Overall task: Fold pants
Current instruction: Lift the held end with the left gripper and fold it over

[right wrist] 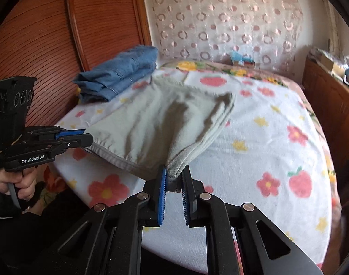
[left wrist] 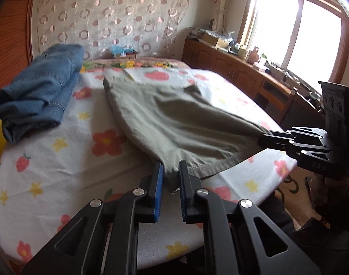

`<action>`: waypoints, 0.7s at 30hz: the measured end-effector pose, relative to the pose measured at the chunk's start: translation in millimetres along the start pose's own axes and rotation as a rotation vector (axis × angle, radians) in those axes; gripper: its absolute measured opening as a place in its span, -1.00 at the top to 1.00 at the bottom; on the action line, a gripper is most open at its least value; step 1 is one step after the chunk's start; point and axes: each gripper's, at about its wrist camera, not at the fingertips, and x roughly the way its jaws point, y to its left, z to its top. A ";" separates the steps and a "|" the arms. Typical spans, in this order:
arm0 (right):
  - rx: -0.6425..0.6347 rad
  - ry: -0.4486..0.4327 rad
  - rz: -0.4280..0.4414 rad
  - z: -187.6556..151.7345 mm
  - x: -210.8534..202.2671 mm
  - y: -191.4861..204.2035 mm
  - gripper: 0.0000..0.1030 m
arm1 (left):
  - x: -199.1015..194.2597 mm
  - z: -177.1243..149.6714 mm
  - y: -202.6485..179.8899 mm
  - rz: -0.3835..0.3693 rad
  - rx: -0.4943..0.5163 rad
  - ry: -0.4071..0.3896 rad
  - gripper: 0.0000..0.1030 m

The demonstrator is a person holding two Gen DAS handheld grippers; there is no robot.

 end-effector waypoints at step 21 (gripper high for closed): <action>0.018 -0.115 0.052 -1.2 -32.7 -2.5 0.76 | -53.1 24.5 -17.4 -0.010 0.056 -0.132 0.73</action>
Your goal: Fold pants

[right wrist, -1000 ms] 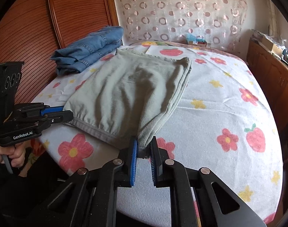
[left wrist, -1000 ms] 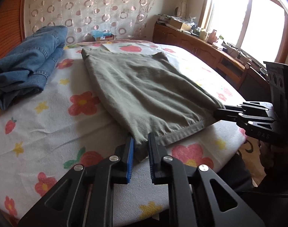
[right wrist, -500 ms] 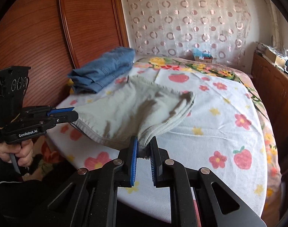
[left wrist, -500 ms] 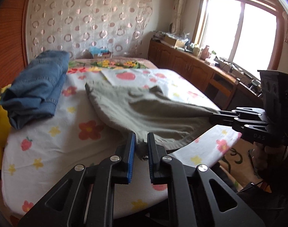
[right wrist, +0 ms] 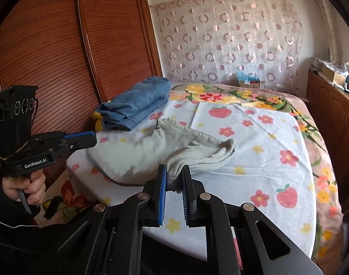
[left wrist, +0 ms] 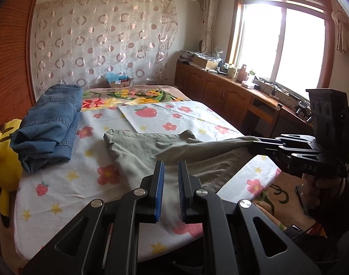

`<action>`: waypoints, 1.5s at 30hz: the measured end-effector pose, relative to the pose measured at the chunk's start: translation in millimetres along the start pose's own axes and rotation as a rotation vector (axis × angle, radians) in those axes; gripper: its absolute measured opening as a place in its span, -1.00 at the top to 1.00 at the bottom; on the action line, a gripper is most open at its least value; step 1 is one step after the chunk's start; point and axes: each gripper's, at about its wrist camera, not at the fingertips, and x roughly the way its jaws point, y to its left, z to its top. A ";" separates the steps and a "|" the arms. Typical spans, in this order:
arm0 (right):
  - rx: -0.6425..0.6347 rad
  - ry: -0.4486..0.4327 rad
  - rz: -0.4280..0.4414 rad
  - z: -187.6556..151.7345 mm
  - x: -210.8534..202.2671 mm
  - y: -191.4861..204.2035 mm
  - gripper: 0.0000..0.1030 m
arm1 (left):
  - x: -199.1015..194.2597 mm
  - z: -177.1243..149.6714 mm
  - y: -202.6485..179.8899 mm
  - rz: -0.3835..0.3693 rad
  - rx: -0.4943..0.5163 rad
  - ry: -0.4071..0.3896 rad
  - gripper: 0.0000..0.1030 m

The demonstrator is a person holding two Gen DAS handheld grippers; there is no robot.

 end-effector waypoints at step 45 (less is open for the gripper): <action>0.004 0.137 -0.096 46.5 157.1 -49.4 0.35 | 111.3 -9.1 63.1 0.087 -0.100 0.186 0.05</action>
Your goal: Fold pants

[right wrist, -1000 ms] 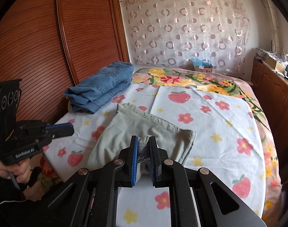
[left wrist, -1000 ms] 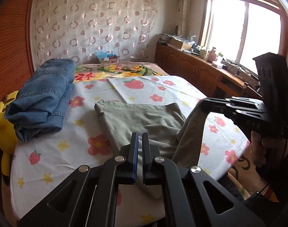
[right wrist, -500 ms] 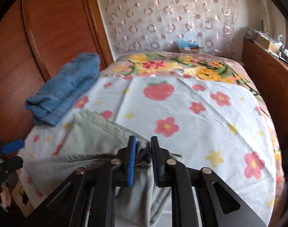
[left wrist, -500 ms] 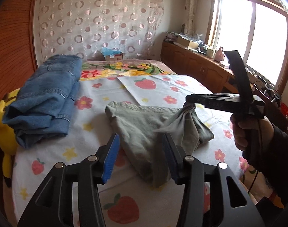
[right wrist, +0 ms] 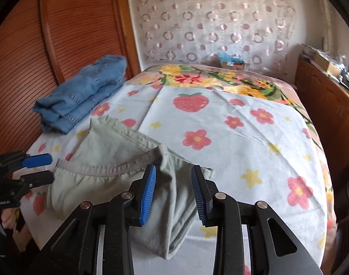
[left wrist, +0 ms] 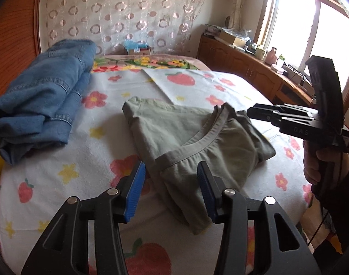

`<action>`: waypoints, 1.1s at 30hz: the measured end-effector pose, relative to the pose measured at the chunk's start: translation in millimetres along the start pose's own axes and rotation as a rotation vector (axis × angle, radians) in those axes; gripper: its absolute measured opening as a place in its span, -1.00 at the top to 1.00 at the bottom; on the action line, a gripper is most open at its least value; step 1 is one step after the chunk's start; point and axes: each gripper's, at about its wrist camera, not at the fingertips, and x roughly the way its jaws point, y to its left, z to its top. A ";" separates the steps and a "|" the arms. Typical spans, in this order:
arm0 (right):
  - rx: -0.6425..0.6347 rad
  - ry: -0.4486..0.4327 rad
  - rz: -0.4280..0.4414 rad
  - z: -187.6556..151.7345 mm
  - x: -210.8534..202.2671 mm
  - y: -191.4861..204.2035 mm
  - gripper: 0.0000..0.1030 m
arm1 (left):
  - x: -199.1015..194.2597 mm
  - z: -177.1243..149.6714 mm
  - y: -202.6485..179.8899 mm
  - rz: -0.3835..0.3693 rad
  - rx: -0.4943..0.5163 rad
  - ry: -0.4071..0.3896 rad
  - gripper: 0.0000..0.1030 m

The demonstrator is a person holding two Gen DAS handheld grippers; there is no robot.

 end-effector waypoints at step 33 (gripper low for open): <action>-0.019 -0.025 0.102 14.1 -0.5 -13.1 0.93 | -17.5 45.3 -12.9 0.045 0.097 -0.107 0.82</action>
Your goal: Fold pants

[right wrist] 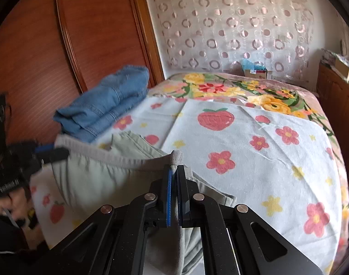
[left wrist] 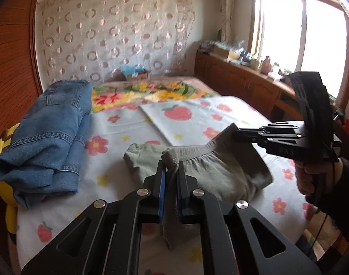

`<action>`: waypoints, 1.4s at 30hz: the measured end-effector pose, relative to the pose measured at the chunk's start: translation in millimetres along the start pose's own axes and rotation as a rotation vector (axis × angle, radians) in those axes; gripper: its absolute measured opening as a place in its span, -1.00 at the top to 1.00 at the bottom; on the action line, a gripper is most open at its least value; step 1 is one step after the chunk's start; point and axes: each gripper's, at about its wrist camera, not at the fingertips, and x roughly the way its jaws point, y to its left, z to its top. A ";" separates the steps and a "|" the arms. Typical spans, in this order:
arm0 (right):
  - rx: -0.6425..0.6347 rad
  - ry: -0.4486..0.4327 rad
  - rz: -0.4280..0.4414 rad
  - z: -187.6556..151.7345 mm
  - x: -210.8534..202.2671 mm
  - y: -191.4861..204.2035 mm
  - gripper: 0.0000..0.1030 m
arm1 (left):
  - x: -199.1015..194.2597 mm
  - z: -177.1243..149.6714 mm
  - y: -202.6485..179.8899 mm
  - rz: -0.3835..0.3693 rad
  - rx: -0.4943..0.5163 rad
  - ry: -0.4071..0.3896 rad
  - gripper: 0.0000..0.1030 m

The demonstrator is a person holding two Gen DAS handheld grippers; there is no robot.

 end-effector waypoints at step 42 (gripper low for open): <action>0.034 -0.008 -0.149 7.3 -2.8 5.3 0.93 | 29.8 41.0 1.1 0.032 0.049 -0.006 0.83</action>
